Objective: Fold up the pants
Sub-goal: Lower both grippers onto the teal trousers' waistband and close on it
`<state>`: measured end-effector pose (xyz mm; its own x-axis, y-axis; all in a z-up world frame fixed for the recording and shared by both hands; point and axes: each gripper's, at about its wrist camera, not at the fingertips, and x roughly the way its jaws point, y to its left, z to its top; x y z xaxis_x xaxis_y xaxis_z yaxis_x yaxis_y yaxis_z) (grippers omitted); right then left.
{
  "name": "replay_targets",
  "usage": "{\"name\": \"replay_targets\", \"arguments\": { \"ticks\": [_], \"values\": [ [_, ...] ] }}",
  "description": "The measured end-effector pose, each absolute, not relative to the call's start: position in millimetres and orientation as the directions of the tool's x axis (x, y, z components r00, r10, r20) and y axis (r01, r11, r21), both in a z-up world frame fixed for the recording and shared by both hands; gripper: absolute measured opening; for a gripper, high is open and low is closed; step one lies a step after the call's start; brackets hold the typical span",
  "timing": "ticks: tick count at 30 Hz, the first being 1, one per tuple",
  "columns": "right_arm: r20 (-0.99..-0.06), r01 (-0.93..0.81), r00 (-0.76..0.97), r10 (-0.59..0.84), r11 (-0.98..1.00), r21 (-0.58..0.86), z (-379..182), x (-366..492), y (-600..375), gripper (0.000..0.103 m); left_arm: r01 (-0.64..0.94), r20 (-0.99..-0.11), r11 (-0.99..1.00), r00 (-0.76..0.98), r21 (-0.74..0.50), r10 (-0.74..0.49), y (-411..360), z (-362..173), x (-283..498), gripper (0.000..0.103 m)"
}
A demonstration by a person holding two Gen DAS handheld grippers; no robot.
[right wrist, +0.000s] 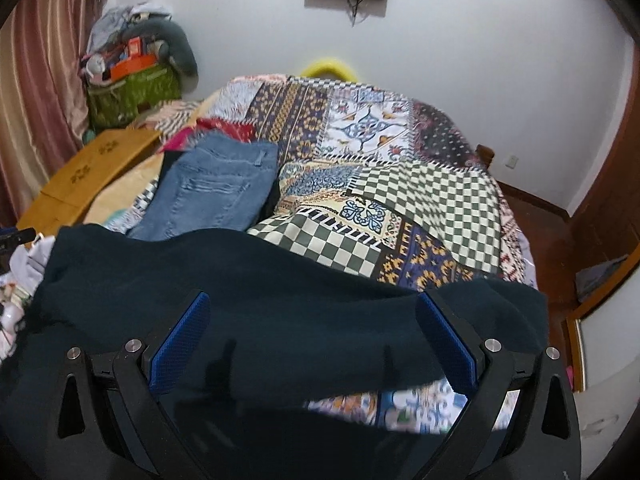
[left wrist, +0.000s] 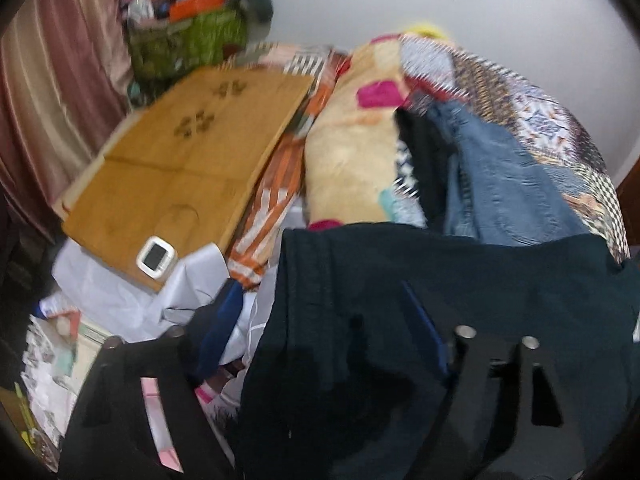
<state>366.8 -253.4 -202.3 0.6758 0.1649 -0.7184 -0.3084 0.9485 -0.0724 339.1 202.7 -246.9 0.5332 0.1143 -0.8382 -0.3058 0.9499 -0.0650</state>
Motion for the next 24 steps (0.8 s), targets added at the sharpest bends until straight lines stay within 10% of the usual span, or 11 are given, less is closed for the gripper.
{"name": "replay_targets", "arguments": {
  "ticks": [12,24],
  "values": [
    [-0.825,-0.470,0.508,0.246,0.882,-0.026,-244,451,-232,0.073,-0.333,-0.904,0.935,0.426,-0.125,0.031,240,-305,400,0.054],
    [-0.856,-0.542,0.378,0.353,0.834,0.105,-267,461,-215,0.037,-0.318,-0.896,0.931,0.443,-0.178,-0.020,238,-295,399,0.012]
  ]
}}
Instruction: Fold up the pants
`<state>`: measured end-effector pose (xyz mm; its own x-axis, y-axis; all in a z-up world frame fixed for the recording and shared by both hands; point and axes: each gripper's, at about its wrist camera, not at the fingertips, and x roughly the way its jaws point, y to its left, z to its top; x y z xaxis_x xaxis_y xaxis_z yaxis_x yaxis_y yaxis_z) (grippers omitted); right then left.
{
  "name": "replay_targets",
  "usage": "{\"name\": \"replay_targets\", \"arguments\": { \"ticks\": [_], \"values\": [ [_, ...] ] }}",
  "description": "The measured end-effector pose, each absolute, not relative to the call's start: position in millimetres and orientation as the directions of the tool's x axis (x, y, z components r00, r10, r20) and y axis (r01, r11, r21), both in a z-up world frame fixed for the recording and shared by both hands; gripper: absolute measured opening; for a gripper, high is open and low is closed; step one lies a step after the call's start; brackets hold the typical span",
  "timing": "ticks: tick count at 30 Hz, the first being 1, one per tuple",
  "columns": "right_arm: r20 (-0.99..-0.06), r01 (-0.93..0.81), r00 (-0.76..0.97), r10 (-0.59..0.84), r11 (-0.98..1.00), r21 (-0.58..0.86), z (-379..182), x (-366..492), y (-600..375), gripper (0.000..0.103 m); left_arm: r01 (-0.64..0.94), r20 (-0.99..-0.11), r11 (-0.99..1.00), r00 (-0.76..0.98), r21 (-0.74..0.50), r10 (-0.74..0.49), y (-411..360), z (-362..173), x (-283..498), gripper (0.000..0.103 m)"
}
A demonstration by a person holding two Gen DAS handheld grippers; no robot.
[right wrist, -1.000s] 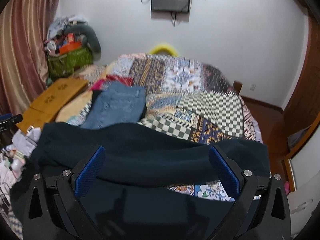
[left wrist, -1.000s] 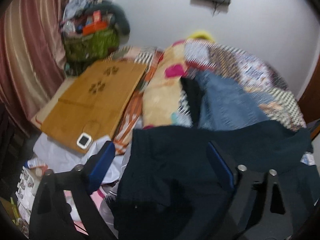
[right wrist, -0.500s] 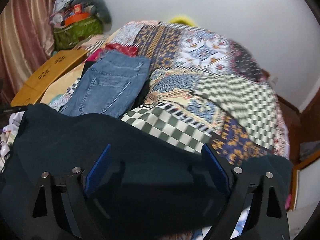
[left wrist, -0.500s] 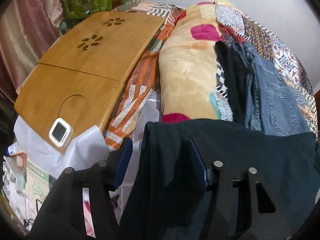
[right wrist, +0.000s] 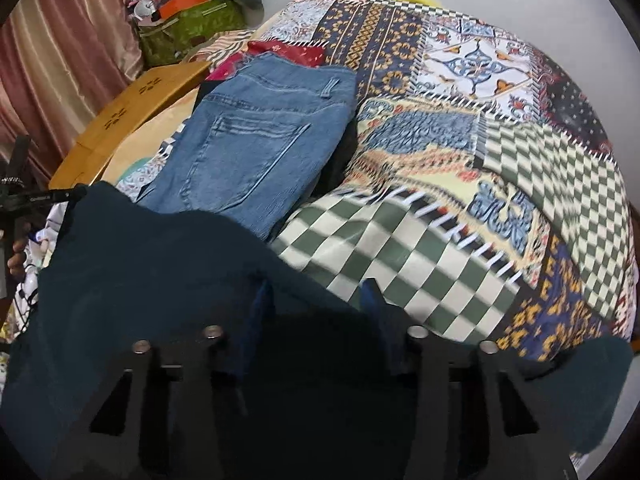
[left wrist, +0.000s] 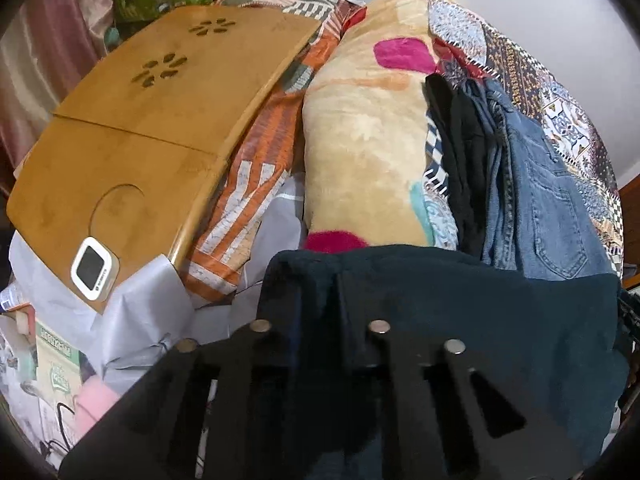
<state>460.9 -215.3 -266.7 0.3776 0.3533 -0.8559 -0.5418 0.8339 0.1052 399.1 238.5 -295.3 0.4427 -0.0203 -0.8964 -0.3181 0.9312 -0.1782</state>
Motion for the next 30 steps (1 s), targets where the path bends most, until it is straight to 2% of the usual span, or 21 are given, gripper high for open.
{"name": "replay_targets", "arguments": {
  "ticks": [2,5,8,12,20,30],
  "values": [
    [-0.861,-0.544,0.379,0.340,0.834,0.090,-269,456,-213,0.032,-0.316,-0.889,0.931,0.458,-0.184,-0.020,238,-288,397,0.010],
    [-0.868,-0.551,0.404,0.289,0.834,0.022,-269,448,-207,0.012,-0.308,-0.877,0.936,0.480,-0.170,-0.001,236,-275,394,0.009],
    [-0.864,-0.544,0.430,0.263,0.839,-0.015,-263,446,-206,0.008,-0.309,-0.862,0.939,0.507,-0.152,0.027,233,-258,394,0.009],
    [-0.808,-0.489,0.529,0.258,0.871,-0.042,-236,451,-213,0.007,-0.313,-0.826,0.939,0.560,-0.140,0.063,236,-225,398,0.009],
    [-0.696,-0.445,0.665,0.271,0.892,-0.078,-163,446,-222,0.007,-0.268,-0.745,0.947,0.665,-0.179,0.048,232,-159,389,0.009],
    [-0.675,-0.463,0.675,0.299,0.883,-0.072,-152,373,-236,0.006,-0.238,-0.751,0.954,0.660,-0.183,0.020,217,-149,324,0.009]
  ]
}}
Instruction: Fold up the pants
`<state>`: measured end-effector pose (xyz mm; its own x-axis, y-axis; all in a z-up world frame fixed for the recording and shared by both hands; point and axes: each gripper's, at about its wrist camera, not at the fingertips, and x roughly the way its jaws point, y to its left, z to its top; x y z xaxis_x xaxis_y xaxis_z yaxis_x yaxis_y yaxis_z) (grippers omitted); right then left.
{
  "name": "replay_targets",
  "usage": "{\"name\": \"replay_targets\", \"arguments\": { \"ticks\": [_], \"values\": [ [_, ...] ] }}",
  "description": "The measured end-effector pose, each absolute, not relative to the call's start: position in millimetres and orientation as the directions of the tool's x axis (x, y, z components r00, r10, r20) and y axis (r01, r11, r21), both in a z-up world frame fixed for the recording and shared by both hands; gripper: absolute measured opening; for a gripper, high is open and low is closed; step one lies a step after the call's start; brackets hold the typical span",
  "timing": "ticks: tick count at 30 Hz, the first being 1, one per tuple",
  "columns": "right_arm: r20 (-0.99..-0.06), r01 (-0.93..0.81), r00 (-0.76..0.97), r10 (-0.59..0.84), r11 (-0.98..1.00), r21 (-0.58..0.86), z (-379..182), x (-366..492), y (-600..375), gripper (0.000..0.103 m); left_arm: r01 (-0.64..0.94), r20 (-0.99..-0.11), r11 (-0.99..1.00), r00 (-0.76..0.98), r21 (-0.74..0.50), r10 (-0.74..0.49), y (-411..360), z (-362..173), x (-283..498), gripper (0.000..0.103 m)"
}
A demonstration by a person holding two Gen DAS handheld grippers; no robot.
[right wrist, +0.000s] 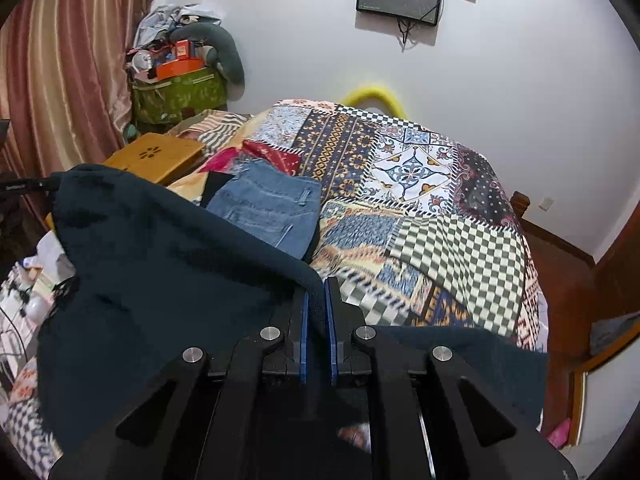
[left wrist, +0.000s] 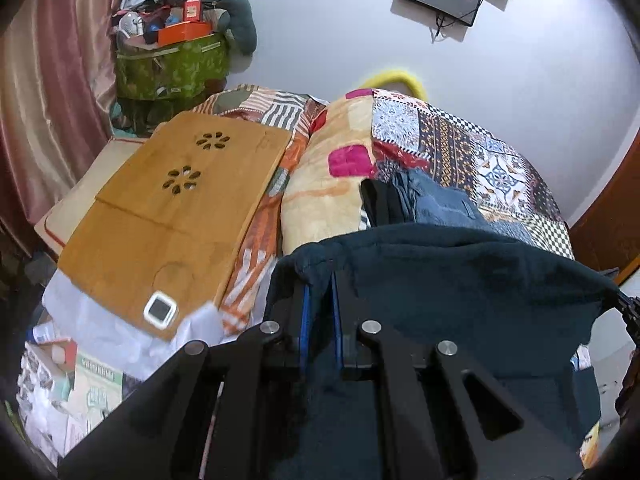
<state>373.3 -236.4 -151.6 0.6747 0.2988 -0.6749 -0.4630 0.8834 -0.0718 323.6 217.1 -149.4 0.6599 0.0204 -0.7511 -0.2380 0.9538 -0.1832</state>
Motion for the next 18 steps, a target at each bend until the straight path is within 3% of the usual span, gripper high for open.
{"name": "replay_targets", "arguments": {
  "ticks": [18],
  "values": [
    [-0.698,-0.488,0.609,0.376,0.872,0.043,-170,251,-264,0.006,-0.270,-0.789,0.953,0.611,-0.138,0.059,202,-173,184,0.009]
  ]
}}
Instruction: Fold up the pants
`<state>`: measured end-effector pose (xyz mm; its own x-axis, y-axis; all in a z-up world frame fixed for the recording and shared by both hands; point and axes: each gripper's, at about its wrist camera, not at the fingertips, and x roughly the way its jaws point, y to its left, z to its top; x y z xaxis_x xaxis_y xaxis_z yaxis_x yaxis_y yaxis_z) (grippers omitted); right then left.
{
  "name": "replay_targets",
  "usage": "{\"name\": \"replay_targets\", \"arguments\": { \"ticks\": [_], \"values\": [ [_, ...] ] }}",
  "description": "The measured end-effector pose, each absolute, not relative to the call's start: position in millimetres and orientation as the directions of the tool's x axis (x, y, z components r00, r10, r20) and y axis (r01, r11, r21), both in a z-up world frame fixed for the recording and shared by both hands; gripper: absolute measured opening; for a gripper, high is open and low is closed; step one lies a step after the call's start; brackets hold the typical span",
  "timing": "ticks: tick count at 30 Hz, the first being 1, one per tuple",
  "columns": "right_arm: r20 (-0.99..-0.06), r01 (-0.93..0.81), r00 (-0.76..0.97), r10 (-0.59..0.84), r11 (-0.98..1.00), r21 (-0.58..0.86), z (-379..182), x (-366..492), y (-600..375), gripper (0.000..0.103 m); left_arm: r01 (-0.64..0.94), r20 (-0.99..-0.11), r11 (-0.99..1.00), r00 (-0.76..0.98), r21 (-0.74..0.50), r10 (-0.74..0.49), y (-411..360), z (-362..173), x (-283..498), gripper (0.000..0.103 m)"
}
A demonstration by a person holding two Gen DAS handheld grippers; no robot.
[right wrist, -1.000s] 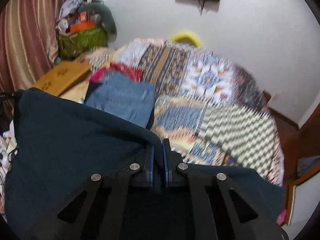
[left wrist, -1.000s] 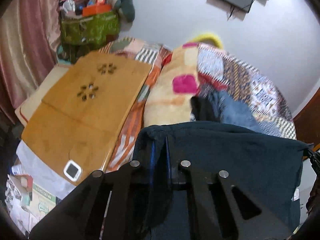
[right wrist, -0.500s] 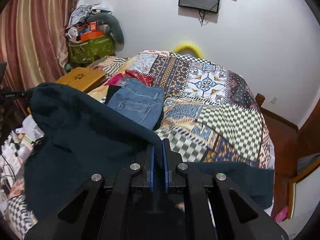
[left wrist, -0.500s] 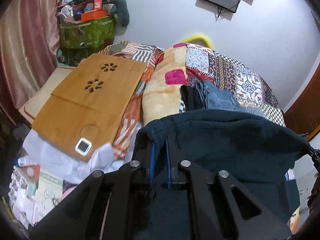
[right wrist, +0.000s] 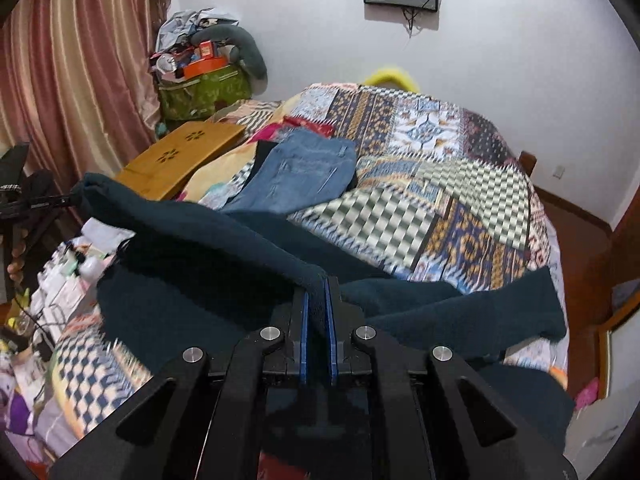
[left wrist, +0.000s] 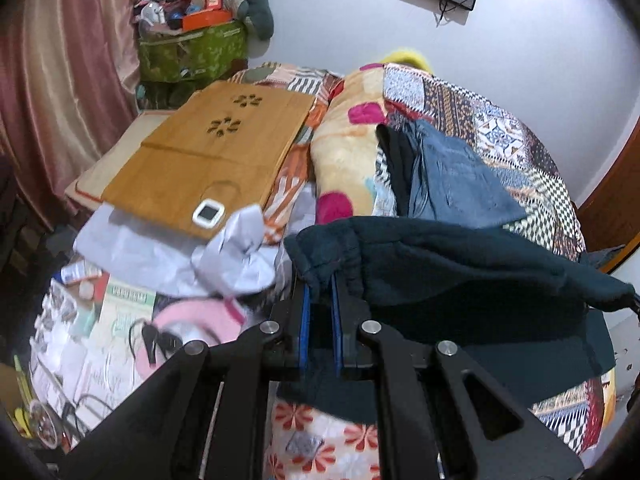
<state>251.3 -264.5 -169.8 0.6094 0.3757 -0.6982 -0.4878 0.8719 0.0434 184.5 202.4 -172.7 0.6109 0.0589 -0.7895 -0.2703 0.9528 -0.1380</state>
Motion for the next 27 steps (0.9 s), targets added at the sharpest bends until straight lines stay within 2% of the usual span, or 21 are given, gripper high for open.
{"name": "replay_targets", "arguments": {
  "ticks": [3,6,12,17,20,22,23,25,27],
  "values": [
    [-0.715,-0.493,0.589,0.377,0.868,0.051,-183,234,-267,0.006,-0.276,-0.806,0.951,0.590,-0.140,0.053,201,-186,171,0.009],
    [-0.736,-0.495,0.563,0.377,0.866,0.066,-199,221,-270,0.007,-0.293,-0.827,0.951,0.557,-0.103,0.082,197,-203,158,0.002],
    [-0.777,-0.481,0.504,0.378,0.870,0.111,-226,206,-276,0.007,-0.313,-0.857,0.941,0.512,-0.127,0.054,197,-222,136,0.002],
    [-0.764,-0.451,0.503,0.404,0.877,0.166,-219,196,-288,0.008,-0.284,-0.849,0.953,0.525,-0.102,0.065,185,-208,138,0.005],
    [-0.754,-0.425,0.530,0.390,0.891,0.162,-208,193,-299,0.008,-0.249,-0.831,0.964,0.554,-0.099,0.058,171,-191,147,0.017],
    [-0.747,-0.392,0.550,0.373,0.905,0.163,-200,194,-313,0.010,-0.224,-0.814,0.971,0.577,-0.088,0.060,159,-180,156,0.034],
    [-0.744,-0.375,0.560,0.365,0.912,0.166,-197,195,-320,0.011,-0.210,-0.805,0.974,0.590,-0.084,0.058,151,-173,161,0.039],
    [-0.737,-0.330,0.583,0.342,0.928,0.170,-191,199,-336,0.016,-0.183,-0.790,0.979,0.612,-0.086,0.044,139,-164,170,0.052],
    [-0.732,-0.290,0.605,0.313,0.943,0.164,-185,204,-350,0.027,-0.156,-0.776,0.984,0.630,-0.084,0.034,124,-157,180,0.062]
  ]
}}
